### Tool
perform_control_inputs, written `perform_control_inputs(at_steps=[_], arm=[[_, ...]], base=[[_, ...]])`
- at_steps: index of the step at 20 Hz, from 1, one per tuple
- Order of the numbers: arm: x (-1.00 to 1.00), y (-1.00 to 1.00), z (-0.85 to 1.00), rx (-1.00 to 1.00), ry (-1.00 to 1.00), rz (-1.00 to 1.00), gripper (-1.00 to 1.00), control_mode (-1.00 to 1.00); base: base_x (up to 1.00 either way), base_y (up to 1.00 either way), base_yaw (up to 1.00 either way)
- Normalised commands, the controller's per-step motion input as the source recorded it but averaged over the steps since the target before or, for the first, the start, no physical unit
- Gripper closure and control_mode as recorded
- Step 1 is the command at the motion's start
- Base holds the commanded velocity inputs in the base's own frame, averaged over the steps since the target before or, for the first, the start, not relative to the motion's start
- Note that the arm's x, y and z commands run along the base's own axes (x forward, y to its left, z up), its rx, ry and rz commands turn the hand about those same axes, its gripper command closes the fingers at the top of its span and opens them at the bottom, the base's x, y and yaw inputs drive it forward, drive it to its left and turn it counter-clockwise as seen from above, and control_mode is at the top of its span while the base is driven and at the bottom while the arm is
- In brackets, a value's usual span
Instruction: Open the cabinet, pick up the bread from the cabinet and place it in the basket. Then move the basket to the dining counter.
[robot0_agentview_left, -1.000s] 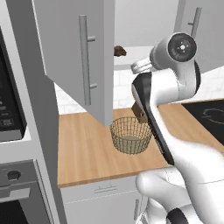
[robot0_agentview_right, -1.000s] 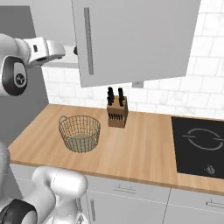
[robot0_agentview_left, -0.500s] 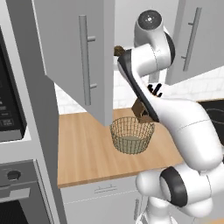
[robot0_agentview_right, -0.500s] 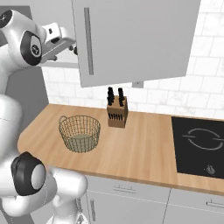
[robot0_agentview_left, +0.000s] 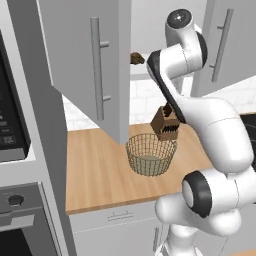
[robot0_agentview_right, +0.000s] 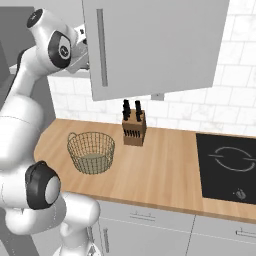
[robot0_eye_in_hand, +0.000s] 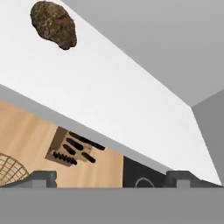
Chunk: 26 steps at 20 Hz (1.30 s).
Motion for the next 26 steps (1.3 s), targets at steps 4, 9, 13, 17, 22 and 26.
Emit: perform_control_inputs(at_steps=[4,9,13,17,22,26], arm=[[-0.87,-0.91,0.0,-0.07,-0.13,0.0,-1.0,-1.0],[-1.0,-0.95,0.0,-0.04,-0.09,-0.01,-1.0,-1.0],[-0.92,-1.0,0.02,-0.03,-0.03,-0.04,-1.0,-1.0],[-0.62,-1.0,0.11,0.0,-0.04,-0.02,-1.0,-1.0],[-0.43,-0.81,0.07,0.08,-0.09,0.0,-1.0,-1.0],[-0.18,0.42,-0.27,0.14,-0.16,0.09,-1.0,-1.0]], base=[[0.0,0.0,0.0],[0.0,0.0,0.0],[0.0,0.0,0.0],[0.0,0.0,0.0],[0.0,0.0,0.0],[0.0,0.0,0.0]])
